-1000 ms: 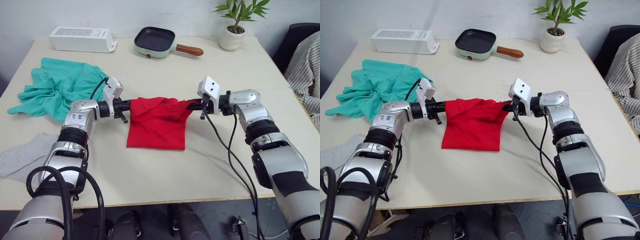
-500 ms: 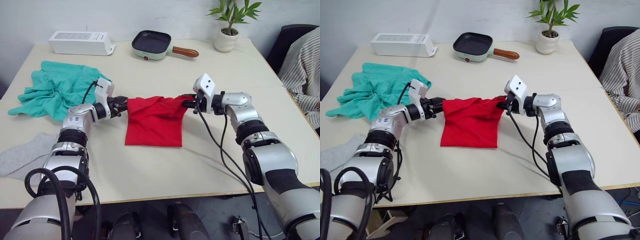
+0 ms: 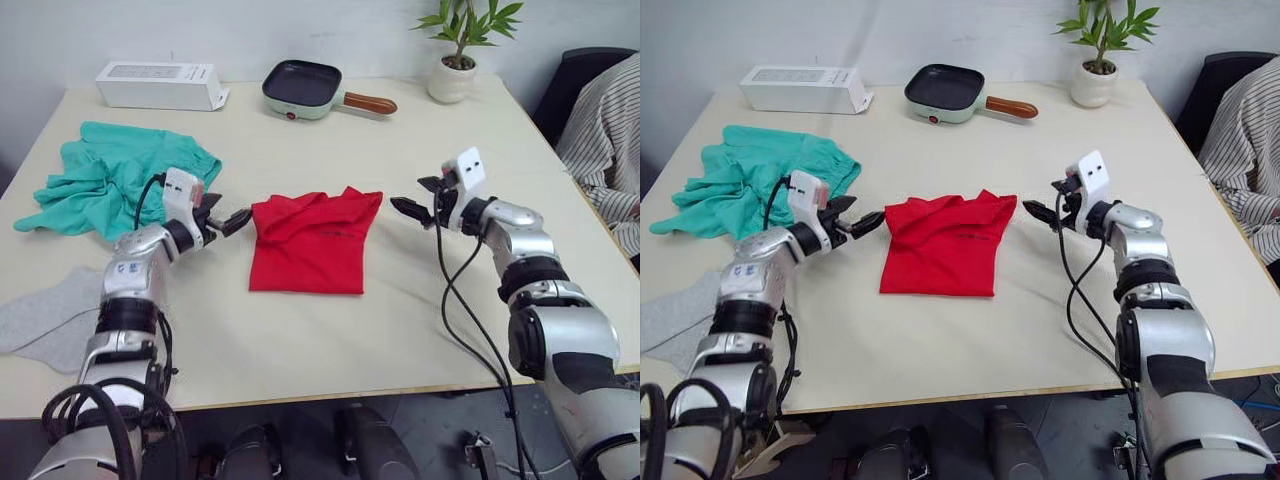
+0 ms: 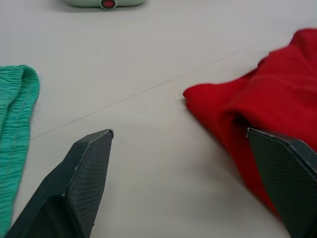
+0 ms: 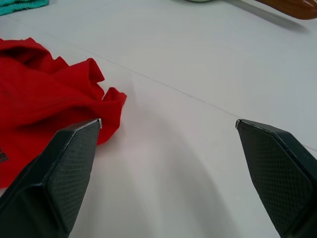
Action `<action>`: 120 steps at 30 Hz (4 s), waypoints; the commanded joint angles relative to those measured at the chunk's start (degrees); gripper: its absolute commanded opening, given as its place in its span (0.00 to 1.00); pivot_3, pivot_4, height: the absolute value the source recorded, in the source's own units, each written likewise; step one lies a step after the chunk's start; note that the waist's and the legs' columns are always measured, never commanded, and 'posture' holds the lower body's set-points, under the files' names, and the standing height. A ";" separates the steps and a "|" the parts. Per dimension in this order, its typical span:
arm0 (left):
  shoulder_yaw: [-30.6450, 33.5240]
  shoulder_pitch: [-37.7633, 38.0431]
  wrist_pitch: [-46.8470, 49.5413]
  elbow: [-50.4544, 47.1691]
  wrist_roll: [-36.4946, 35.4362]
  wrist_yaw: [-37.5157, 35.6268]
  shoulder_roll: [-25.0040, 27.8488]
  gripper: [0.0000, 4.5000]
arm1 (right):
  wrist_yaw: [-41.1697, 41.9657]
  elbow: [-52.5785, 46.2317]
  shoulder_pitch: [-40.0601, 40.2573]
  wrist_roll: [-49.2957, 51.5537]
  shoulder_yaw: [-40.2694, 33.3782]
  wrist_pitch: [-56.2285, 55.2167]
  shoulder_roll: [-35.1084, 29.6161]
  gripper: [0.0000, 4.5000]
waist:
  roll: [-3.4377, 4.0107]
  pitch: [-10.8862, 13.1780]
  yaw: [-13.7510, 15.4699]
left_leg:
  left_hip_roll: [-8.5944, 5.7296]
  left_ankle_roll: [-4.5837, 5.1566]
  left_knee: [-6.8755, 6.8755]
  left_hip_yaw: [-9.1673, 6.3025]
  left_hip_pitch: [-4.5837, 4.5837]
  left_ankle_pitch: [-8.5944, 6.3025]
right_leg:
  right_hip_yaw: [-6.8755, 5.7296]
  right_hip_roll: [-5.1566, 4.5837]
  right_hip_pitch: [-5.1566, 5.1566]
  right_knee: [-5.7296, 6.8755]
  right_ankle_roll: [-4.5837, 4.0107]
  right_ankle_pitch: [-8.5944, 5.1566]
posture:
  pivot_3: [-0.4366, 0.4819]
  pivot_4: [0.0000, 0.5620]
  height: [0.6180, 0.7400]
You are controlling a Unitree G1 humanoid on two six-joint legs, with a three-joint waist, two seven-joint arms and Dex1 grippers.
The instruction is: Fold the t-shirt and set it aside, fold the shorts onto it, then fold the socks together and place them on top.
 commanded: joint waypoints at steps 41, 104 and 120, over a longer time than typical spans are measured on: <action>-13.68 29.35 -26.99 -30.98 2.31 -22.51 11.07 0.00 | 13.19 -56.30 39.48 3.57 18.02 -12.38 -6.74 0.00 | -0.04 -0.06 2.27 | 0.28 0.18 0.00 -0.08 0.09 0.11 | 0.14 0.00 0.24 -0.42 -0.08 0.41 | 0.48 0.27 1.00; -8.54 12.89 -19.33 -13.01 4.77 -2.66 -5.06 0.00 | -0.09 -21.82 16.71 1.62 11.56 -11.17 7.57 0.00 | -0.09 -0.09 2.23 | -0.03 0.18 -0.66 -0.21 0.88 0.24 | 0.00 -0.07 1.08 -1.02 -0.17 0.56 | 0.48 0.27 1.00; -12.24 34.27 -13.87 -39.66 -1.56 -14.13 -0.41 0.00 | 0.62 -68.47 44.64 6.31 18.78 9.72 4.42 0.00 | -0.08 -0.09 2.47 | 0.29 -0.13 -0.86 -0.24 0.86 0.15 | -0.02 0.05 1.05 -1.21 -0.29 0.38 | 0.48 0.27 1.00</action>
